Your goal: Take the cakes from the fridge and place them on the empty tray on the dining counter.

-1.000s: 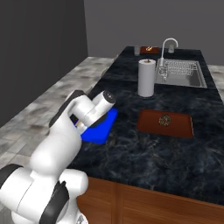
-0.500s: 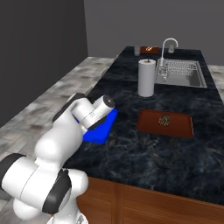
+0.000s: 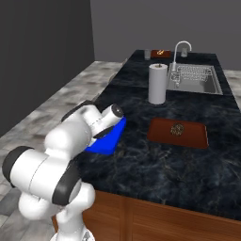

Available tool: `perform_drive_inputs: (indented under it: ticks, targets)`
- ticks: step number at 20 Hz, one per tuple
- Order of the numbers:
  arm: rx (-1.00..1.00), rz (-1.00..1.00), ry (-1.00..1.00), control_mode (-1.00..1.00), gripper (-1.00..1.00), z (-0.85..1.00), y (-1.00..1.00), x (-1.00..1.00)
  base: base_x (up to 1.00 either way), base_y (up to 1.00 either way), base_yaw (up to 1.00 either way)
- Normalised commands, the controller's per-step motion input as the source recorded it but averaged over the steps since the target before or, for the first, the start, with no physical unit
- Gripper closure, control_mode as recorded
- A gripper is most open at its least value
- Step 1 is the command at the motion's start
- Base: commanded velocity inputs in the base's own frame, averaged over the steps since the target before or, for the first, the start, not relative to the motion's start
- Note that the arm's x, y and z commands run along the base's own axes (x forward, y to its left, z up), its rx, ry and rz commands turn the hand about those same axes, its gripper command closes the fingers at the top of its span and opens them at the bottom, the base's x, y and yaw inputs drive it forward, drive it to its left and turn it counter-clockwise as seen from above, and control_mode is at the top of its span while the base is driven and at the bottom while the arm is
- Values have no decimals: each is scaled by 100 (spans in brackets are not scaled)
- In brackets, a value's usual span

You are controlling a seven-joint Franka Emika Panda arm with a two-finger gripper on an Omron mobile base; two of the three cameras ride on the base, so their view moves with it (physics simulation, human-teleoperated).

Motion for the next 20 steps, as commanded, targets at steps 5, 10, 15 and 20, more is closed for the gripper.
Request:
perform_drive_inputs:
  ticks: [5, 10, 15, 20]
  targets:
    - [0, 0, 0, -100, 100, -20, 0, 29, 0, 0, 0]
    - [0, 0, 0, -100, 100, -16, 0, 30, 0, 0, 0]
    - [0, 0, 0, -100, 100, -19, 0, 27, 0, 0, 0]
    - [0, 0, 0, -100, 100, -20, 0, 25, 0, 0, 0]
